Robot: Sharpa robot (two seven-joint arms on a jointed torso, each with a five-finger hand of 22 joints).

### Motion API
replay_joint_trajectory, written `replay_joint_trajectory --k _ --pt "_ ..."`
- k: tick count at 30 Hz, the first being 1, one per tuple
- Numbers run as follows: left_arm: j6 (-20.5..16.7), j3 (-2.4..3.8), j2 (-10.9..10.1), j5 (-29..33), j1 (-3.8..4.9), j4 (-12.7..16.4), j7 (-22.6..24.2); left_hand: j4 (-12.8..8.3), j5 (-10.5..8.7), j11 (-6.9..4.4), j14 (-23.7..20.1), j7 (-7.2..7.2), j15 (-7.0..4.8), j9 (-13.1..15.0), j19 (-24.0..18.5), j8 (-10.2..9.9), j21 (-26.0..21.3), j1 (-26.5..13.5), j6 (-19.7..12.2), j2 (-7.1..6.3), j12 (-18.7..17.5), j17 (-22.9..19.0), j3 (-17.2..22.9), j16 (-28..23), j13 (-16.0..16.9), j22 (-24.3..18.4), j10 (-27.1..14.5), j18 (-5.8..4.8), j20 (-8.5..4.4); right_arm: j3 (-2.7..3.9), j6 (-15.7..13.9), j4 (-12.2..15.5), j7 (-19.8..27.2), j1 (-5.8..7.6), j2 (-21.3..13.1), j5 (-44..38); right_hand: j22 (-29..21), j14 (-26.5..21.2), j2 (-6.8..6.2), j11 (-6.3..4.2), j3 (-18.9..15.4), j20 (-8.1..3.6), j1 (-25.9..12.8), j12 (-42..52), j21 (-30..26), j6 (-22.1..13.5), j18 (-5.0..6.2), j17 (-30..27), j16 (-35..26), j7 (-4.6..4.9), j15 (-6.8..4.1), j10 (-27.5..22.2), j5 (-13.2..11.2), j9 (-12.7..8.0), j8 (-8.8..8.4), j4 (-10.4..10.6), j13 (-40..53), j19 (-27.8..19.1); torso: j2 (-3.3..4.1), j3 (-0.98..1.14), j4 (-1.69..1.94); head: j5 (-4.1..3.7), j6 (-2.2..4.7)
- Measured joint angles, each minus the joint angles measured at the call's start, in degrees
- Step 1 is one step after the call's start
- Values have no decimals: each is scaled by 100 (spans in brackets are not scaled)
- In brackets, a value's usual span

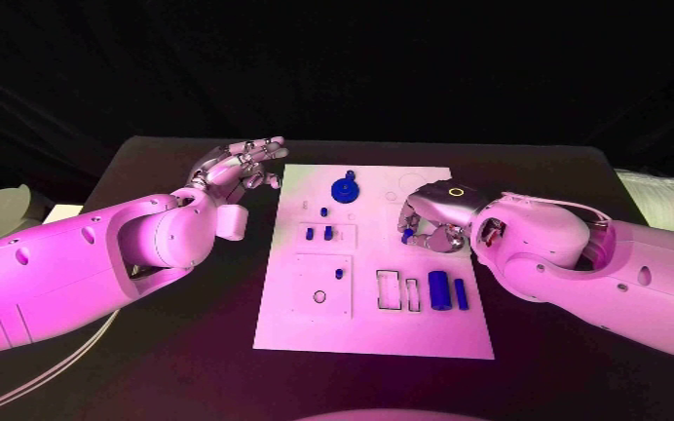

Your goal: Assemble the parts on the task board

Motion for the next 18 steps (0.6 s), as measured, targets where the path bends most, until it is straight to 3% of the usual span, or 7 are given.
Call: replay_joint_trajectory --k 10,18 --pt "1 0 -4 -1 -1 -2 -2 0 0 0 0 0 0 0 0 0 0 0 0 0 0 0 0 0 0 0 0 0 0 0 -214 121 -2 -7 -69 -46 19 0 -1 12 53 -40 1 -36 0 28 0 -1 0 5 0 14 21 1 17 -54 20 0 -5 -3 1 -4 -8" --pt "2 0 -7 -2 -1 -3 -7 0 0 0 0 0 0 0 0 0 0 0 0 0 0 -9 0 0 0 0 0 0 0 83 -369 520 -7 93 -260 54 25 0 6 2 52 -40 98 -72 0 50 0 -1 -1 -18 0 24 20 7 16 -54 -3 0 -9 -7 -1 -11 -4"
